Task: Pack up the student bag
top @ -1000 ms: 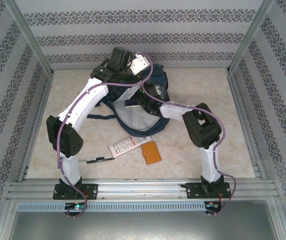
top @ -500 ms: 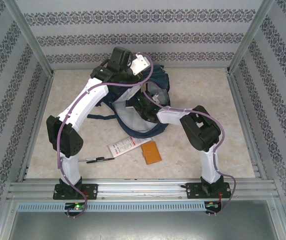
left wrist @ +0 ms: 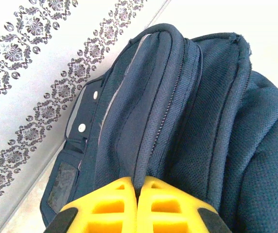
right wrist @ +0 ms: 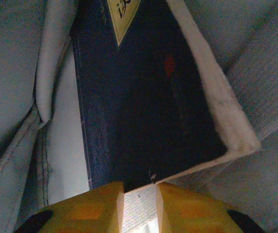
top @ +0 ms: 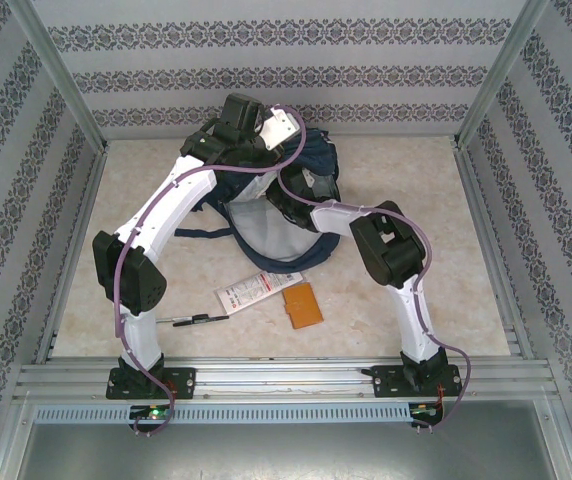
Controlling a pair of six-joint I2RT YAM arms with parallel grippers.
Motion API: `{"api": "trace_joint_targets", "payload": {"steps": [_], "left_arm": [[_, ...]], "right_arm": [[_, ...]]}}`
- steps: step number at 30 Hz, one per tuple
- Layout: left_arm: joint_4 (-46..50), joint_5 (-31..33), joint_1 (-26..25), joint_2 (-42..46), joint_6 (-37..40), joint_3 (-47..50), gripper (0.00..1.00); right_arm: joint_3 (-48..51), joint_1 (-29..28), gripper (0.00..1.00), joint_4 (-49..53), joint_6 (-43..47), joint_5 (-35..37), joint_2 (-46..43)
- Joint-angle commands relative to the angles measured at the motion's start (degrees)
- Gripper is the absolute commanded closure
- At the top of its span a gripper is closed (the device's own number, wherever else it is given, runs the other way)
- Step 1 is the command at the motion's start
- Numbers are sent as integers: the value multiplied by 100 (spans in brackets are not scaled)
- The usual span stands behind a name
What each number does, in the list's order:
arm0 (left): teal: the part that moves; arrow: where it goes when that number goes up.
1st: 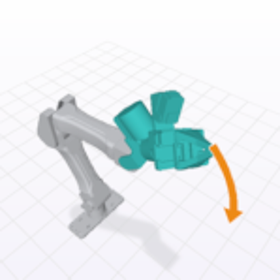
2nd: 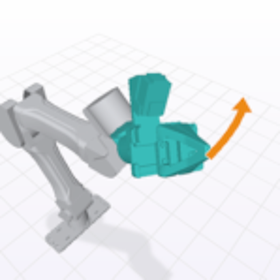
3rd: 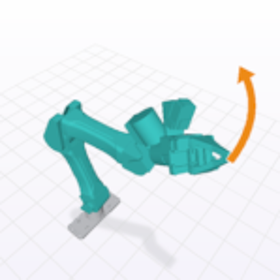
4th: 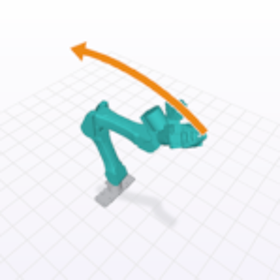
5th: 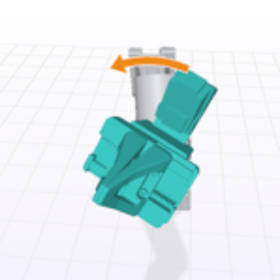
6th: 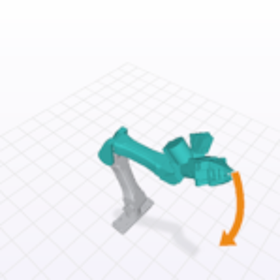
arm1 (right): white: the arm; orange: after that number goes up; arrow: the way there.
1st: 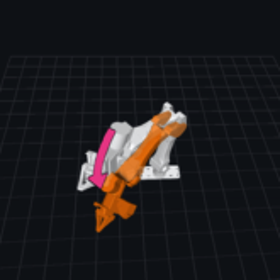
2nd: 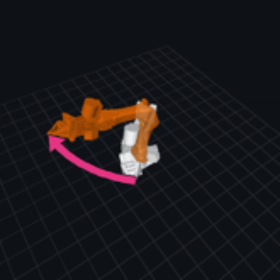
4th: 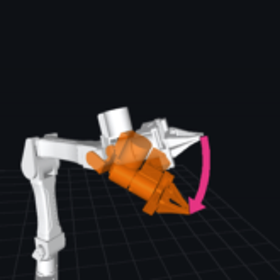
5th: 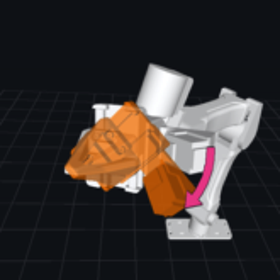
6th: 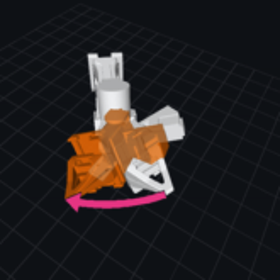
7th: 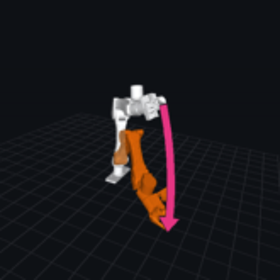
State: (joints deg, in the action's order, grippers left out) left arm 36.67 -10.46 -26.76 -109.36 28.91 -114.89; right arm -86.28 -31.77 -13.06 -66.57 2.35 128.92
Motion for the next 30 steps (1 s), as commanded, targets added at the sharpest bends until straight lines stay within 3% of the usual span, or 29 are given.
{"api": "trace_joint_targets", "payload": {"steps": [1, 2, 3, 4, 5, 10, 15, 20, 22, 26, 30], "left_arm": [[-693, -499, -40, 200, -184, -33, 99], [-688, -576, -40, 227, -220, 35, 81], [-659, -566, -42, 248, -319, 102, 50], [-598, -418, -39, 264, -452, 156, 34], [-427, -202, -33, 258, -585, 169, 28], [247, 868, 144, 297, -1449, 353, 22], [746, 897, 649, 434, -2938, 837, 20], [168, 6, 1567, 709, -4575, 2142, 17], [-120, -487, 1819, 613, -5014, 2462, 17], [-491, -1885, 1825, -42, -5579, 2486, 12], [-955, -2342, 1666, -400, -6157, 2535, 6]], "right_arm": [[10, 136, 70, -384, 167, -228, -63], [210, 136, 67, -375, 153, -231, -259], [459, 136, 63, -323, 159, -228, -517], [694, 136, 61, -269, 178, -212, -771], [1001, 149, 59, -199, 187, -207, -1097], [2392, 178, 54, 391, 129, -377, -2611], [3329, 276, 52, 1389, 392, -576, -4131], [3438, 785, 51, 2376, 1218, -1154, -5052], [3521, 1190, 51, 2379, 1559, -1763, -5162], [3271, 1663, 54, 2535, 2330, -2928, -4892], [2726, 1674, 56, 2829, 2842, -3324, -4322]]}}
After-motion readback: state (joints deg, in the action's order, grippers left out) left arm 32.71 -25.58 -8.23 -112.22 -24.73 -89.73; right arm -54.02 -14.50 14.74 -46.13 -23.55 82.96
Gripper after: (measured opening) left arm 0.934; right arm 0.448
